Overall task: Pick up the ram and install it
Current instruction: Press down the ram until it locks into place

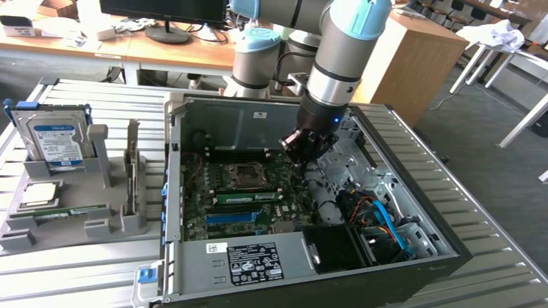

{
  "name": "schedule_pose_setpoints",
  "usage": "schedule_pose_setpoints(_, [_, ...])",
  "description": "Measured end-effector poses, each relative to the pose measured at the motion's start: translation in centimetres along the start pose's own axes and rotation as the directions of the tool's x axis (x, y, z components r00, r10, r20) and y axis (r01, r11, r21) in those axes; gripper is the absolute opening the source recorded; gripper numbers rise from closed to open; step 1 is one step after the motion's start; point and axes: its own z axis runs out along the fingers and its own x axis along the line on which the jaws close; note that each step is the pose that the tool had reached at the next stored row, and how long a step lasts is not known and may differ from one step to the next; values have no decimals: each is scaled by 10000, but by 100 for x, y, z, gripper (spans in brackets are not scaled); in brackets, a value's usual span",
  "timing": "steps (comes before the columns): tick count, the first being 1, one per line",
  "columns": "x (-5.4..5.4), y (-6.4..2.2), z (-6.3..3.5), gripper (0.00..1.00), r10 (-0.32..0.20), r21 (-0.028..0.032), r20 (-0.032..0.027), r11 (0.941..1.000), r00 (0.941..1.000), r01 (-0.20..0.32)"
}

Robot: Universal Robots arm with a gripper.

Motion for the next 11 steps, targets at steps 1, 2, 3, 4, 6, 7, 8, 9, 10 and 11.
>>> schedule_pose_setpoints(1, [0,0,0,10,88,0,0,10000,10000,-88])
schedule_pose_setpoints(2, [0,0,0,10,172,0,0,9999,9999,-172])
schedule_pose_setpoints(3, [0,0,0,10,270,0,0,9996,9996,-270])
schedule_pose_setpoints(4, [0,1,1,10,383,-1,-1,9993,9993,-383])
schedule_pose_setpoints(6, [0,1,0,10,590,0,-2,9983,9983,-590])
schedule_pose_setpoints(7, [1,1,0,10,696,0,-4,9976,9976,-696])
schedule_pose_setpoints(8, [1,1,0,10,812,0,-4,9967,9967,-812])
schedule_pose_setpoints(9, [1,1,0,10,937,0,-4,9956,9956,-937])
schedule_pose_setpoints(10, [1,1,0,10,1063,0,-5,9943,9943,-1063])
schedule_pose_setpoints(11, [1,1,0,10,1194,0,-6,9929,9929,-1194])
